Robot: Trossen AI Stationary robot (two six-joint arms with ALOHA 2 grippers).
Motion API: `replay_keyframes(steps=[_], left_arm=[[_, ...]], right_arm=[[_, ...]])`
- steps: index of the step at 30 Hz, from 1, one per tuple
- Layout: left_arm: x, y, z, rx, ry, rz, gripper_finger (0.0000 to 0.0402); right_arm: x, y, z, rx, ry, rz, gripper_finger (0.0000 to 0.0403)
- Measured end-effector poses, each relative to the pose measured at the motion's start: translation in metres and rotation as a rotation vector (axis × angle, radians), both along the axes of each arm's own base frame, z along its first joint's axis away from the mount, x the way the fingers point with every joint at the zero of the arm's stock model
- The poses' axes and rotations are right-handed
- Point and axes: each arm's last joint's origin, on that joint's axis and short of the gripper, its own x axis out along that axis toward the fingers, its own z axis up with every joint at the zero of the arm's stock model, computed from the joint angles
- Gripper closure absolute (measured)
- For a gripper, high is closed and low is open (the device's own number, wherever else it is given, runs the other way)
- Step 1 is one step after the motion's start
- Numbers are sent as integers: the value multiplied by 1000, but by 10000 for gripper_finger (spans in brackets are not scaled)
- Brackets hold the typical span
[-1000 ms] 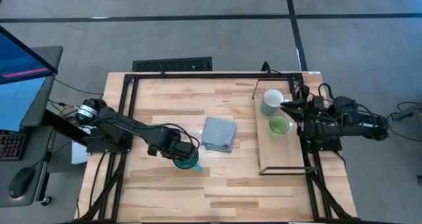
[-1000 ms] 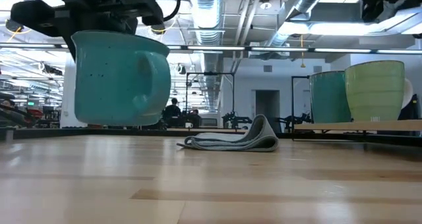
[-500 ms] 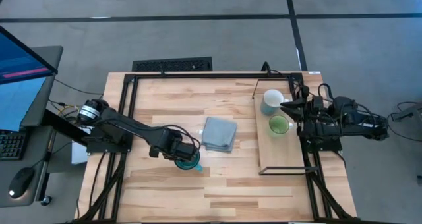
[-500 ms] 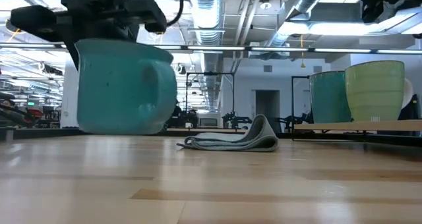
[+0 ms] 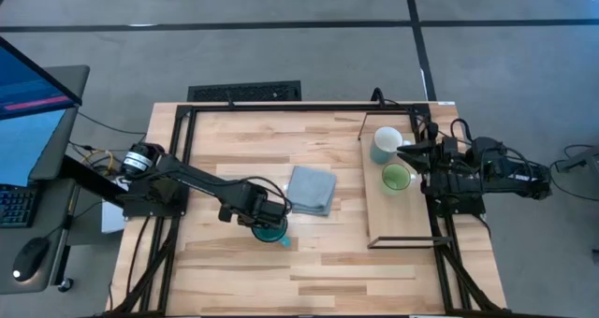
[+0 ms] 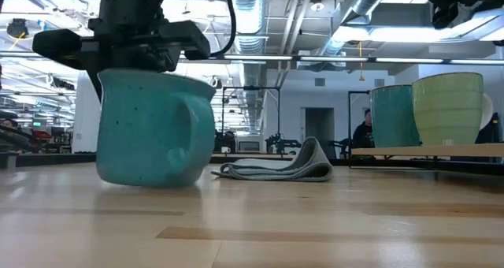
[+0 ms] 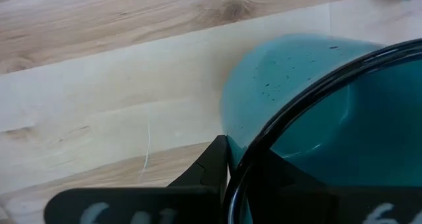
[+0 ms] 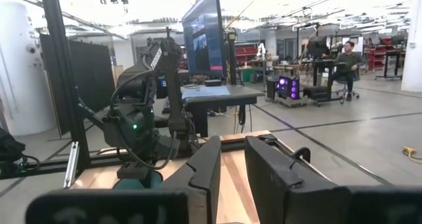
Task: Stack small to large cups/mugs on shelf
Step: Put the blue mug on the shelf
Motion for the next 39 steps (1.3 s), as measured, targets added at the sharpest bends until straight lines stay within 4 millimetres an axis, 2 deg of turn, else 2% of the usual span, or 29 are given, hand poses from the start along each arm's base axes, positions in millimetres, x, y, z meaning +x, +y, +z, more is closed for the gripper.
replay_keyframes(steps=[28, 32, 39], left_arm=[[7, -1, -1, 5, -72, -22, 355], [8, -1, 0, 6, -81, -22, 330], [18, -3, 1, 11, -195, -31, 250]], right_arm=[[0, 0, -1, 0, 11, -1, 310], [0, 0, -2, 0, 22, -1, 310], [0, 0, -2, 0, 22, -1, 310]])
